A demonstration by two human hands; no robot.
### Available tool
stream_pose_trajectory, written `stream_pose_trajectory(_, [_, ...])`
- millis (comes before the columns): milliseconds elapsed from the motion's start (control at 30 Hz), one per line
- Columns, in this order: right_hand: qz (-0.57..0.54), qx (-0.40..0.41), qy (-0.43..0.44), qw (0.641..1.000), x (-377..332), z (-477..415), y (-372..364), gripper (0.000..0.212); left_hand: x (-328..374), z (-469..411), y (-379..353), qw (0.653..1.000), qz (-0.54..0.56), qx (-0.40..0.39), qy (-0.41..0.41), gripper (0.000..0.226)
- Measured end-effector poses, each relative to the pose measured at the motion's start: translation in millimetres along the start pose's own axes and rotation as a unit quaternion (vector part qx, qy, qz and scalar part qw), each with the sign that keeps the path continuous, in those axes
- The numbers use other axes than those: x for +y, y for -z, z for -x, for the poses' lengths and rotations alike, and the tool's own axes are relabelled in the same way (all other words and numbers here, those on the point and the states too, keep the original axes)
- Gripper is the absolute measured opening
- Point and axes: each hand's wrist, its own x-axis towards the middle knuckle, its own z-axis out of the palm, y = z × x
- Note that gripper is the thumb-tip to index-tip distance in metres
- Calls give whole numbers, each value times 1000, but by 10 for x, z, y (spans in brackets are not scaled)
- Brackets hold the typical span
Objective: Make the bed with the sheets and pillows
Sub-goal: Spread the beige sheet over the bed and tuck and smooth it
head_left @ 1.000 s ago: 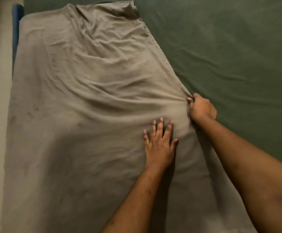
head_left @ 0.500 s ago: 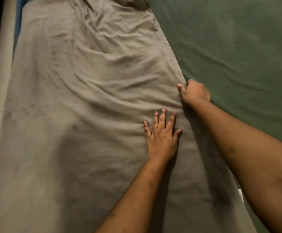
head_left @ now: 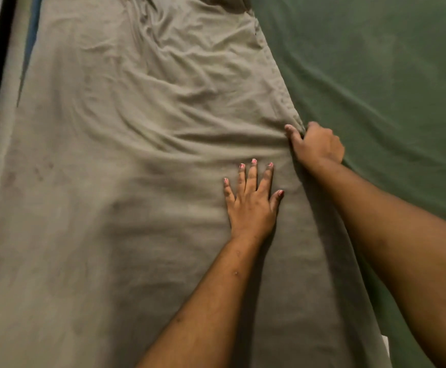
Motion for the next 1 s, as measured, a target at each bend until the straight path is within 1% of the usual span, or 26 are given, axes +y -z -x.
stream_pose_trajectory(67, [3,-18,9,1000,-127,-90,2,53,10,-61,-31,1000,-9,9,2,58])
stream_pose_trajectory(133, [14,-30,24,999,-183,-197,-25,42,12,-123,-47,1000,-15,23,1,58])
stream_pose_trajectory(200, [20,-22,29,999,-166,-295,-62,34,12,-173,-43,1000,-16,24,-8,58])
stream_pose_trajectory(333, [6,10,-9,1000,-157,-324,-165,32,-69,-245,10,999,0,25,-21,59])
stream_pose_trajectory(400, [-10,40,-28,999,-214,-283,-183,30,-167,-271,51,999,-2,39,-9,59])
stream_pose_trajectory(433, [-4,71,-22,997,-235,-259,-183,30,-220,-281,70,999,-3,45,-2,58])
stream_pose_trajectory(500, [30,141,24,989,-299,-161,-196,38,-324,-294,122,998,8,57,13,54])
stream_pose_trajectory(533, [30,153,62,986,-365,-58,-229,42,-391,-292,149,997,17,70,28,52])
stream_pose_trajectory(567, [10,144,107,984,-465,97,-289,45,-473,-283,170,994,25,90,51,51])
stream_pose_trajectory(667, [-60,49,233,969,-823,776,-575,52,-779,-154,218,983,45,127,128,49])
stream_pose_trajectory(733, [-40,-11,293,955,-917,1213,-758,54,-957,25,210,979,45,124,153,50])
stream_pose_trajectory(767, [-11,-40,306,951,-855,1342,-819,54,-1022,134,186,979,42,126,152,50])
stream_pose_trajectory(800, [23,-52,313,948,-720,1399,-848,54,-1075,242,160,980,37,132,145,50])
stream_pose_trajectory(867, [61,-29,310,948,-323,1342,-799,57,-1141,436,97,981,22,138,132,53])
stream_pose_trajectory(900, [76,-19,290,954,-109,1271,-726,58,-1152,513,68,982,10,134,129,58])
stream_pose_trajectory(1000, [105,-17,171,980,435,992,-459,57,-1141,657,38,985,-9,118,124,69])
